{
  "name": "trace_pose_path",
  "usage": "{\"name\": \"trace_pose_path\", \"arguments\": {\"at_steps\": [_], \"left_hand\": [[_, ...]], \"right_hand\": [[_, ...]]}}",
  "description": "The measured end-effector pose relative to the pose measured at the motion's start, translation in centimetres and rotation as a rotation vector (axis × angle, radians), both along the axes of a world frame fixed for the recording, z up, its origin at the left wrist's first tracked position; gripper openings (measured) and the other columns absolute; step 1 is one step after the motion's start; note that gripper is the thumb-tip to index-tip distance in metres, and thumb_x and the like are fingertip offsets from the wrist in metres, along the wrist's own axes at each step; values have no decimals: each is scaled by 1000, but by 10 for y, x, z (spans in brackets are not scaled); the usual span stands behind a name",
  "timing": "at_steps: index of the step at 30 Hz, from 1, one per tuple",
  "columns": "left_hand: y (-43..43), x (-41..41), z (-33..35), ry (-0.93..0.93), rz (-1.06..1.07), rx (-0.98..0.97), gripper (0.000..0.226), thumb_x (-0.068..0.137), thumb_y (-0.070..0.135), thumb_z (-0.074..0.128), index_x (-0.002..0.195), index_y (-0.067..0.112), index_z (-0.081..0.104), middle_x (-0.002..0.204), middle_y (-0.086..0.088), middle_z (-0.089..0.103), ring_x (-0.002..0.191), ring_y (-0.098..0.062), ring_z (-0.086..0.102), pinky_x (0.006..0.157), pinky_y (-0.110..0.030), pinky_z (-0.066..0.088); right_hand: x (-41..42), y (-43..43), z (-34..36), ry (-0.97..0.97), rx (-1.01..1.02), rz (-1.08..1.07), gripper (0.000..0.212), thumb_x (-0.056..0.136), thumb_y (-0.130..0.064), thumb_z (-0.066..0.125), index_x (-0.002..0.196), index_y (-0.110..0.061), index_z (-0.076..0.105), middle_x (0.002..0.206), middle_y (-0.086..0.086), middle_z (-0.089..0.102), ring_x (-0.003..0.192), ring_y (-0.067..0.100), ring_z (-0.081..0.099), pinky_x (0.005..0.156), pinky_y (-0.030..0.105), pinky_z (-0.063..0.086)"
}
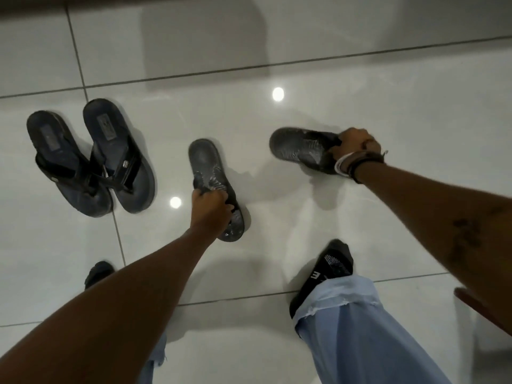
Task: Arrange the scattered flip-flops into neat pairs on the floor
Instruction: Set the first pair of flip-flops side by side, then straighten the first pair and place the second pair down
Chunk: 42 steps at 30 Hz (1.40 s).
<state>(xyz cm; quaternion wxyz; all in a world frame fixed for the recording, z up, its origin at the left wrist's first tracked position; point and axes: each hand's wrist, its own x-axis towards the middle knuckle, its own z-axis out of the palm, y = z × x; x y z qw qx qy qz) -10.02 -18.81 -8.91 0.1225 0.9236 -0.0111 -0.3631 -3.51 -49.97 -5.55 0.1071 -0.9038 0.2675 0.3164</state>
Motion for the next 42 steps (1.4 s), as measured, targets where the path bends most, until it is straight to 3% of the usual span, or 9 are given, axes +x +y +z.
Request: {"name": "trace_pose_path", "arguments": {"at_steps": [4,11,15,18,23,26,32,36,42], "left_hand": [[-43,15,-3,-34,-120,-87,21,89,21,61,98,4,70,101,-14,73,108,-35,59,111,-40,30],[-96,29,-9,-19,-148,-137,19,92,22,53,91,15,71,103,-7,73,113,-32,56,113,-38,21],[-97,22,-4,-62,-187,-123,20,92,19,50,99,16,70,107,-3,70,117,-31,52,108,-39,23],[-92,18,11,-218,-84,-174,16,90,15,52,92,20,67,99,1,68,107,-26,57,104,-37,21],[-26,28,32,-477,413,-110,27,95,25,48,113,15,66,118,-6,66,112,-27,59,108,-48,31],[63,53,29,-502,540,101,41,93,31,50,126,9,59,131,-11,59,123,-30,52,108,-46,27],[213,115,19,-259,482,462,75,91,56,46,139,-1,44,141,-22,49,132,-40,42,115,-60,20],[242,130,8,-49,448,378,42,90,49,55,105,12,66,112,-14,69,116,-38,56,115,-59,18],[229,112,-3,-34,260,339,20,90,32,51,82,17,61,85,-9,68,98,-35,63,110,-60,22]], "right_hand": [[-22,22,-10,28,130,-491,60,66,-47,80,108,-4,69,111,18,71,101,33,69,80,33,53],[-52,62,-45,-14,217,-833,70,69,-46,83,115,2,59,119,21,66,108,39,64,82,37,51],[-51,65,-41,-64,175,-756,55,75,-52,75,97,-3,64,108,20,70,100,37,66,69,32,43],[-53,77,-23,-73,52,-603,58,87,-52,61,117,-2,58,124,21,59,112,40,58,86,42,49],[-46,136,10,-375,73,114,51,85,-37,61,127,-9,51,133,18,49,119,36,50,99,44,46],[-34,196,3,-249,185,490,75,86,-41,65,146,-8,35,155,20,29,138,35,36,115,42,32],[-1,291,-44,49,228,372,106,81,-61,64,155,-12,7,163,16,-6,150,30,3,123,40,14],[1,326,-64,178,156,241,112,77,-65,66,155,-15,3,161,17,-15,150,32,-6,123,42,14],[-10,329,-64,211,45,394,112,77,-64,64,154,-19,-3,159,21,-19,149,36,-5,120,47,22]]}}
